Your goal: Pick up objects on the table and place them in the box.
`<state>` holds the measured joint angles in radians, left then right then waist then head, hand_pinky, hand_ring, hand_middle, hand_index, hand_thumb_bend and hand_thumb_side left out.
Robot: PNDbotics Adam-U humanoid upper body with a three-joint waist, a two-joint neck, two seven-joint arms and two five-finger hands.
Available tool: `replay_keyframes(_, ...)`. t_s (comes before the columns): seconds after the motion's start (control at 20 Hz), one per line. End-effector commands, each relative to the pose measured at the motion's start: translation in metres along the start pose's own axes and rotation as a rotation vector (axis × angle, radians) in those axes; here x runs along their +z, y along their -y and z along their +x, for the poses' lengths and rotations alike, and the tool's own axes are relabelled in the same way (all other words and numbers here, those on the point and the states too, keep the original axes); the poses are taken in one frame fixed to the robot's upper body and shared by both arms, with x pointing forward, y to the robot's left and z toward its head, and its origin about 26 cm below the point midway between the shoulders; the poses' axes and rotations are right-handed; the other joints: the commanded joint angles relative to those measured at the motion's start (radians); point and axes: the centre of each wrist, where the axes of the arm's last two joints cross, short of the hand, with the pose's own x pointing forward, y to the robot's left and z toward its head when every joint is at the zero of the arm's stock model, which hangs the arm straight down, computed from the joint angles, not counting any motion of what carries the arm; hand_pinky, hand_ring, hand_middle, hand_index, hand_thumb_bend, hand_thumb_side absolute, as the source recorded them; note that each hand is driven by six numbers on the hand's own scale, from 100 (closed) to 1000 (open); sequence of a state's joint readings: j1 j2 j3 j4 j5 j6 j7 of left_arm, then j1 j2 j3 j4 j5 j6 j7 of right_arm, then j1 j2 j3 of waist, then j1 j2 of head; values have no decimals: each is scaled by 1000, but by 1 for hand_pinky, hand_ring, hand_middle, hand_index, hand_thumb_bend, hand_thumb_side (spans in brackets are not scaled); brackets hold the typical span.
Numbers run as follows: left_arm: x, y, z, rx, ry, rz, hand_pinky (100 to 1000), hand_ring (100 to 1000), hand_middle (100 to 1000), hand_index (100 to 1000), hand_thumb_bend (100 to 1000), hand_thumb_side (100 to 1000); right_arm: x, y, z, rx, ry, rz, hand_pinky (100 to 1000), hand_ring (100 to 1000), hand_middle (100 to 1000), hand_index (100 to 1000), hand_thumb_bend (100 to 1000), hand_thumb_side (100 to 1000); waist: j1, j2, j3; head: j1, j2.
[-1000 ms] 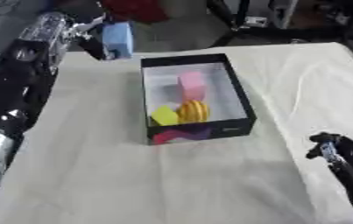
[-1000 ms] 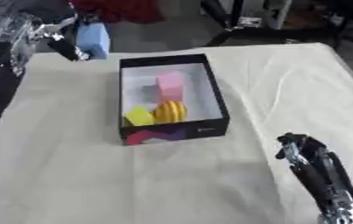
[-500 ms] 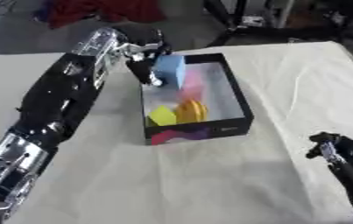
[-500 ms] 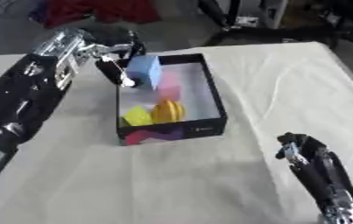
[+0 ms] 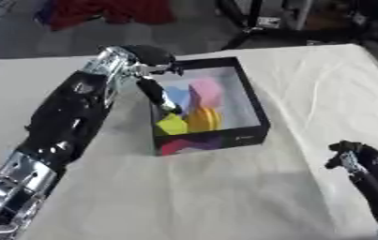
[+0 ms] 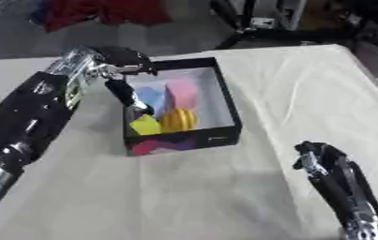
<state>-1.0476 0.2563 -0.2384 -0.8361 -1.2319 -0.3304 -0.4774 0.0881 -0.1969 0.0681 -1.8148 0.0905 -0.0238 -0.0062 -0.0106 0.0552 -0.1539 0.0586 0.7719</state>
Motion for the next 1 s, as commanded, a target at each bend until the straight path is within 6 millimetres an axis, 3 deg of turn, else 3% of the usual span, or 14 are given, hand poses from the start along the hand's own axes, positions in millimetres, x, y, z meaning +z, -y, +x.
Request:
replay_keyframes(0.05,37,-28,-34,9,-97,175,779,755,855,922,655,848,-2,4,3,13,13,-6,709,515,429,629,100,648,-8,-18,5,-7,-2)
replay_keyframes(0.1,49,-32,-40,30,-117,253,778,751,851,919,648,850,-1,5,3,14,12,-9,709,515,429,629,100,649,-6,-19,8,-6,-2)
replay_keyframes(0.2,79,-36,-51,100,-144,439,765,712,808,892,552,848,-2,5,3,15,10,-12,709,515,429,629,100,654,-3,-19,13,-1,-2)
replay_keyframes(0.25,95,-33,-54,161,-149,538,750,678,771,867,482,829,-2,5,3,15,11,-13,709,515,430,629,100,654,-1,-18,16,4,-2)
replay_keyframes(0.3,112,-27,-55,228,-152,633,741,660,750,845,476,798,-1,6,2,16,10,-14,709,515,429,629,100,662,1,-19,19,8,-2)
replay_keyframes(0.4,141,-9,-51,373,-167,797,730,642,729,828,445,789,-1,7,1,20,3,-22,709,515,429,629,100,669,6,-19,28,9,-2)
replay_keyframes(0.45,153,4,-46,456,-183,858,715,619,694,803,336,721,-1,7,1,21,3,-26,709,515,430,629,100,669,8,-18,33,14,-2)
replay_keyframes(0.5,164,20,-40,544,-200,916,713,616,690,800,379,779,-1,7,1,21,4,-28,709,515,430,629,100,672,10,-17,36,20,-2)
replay_keyframes(0.55,173,38,-32,639,-217,962,704,603,664,780,311,786,-2,8,2,21,8,-30,709,515,430,629,100,666,11,-15,41,29,-2)
replay_keyframes(0.65,183,69,-18,802,-243,1016,696,593,650,770,288,794,-3,8,3,21,14,-34,709,515,430,629,100,662,12,-13,46,45,-2)
replay_keyframes(0.8,183,115,6,1034,-292,1029,689,584,640,765,255,814,-4,9,5,18,24,-41,709,516,431,630,100,653,8,-11,53,64,-2)
replay_keyframes(1.0,175,147,26,1173,-335,967,692,585,644,771,240,836,-4,9,5,12,28,-43,709,515,430,631,100,659,3,-7,53,83,-2)
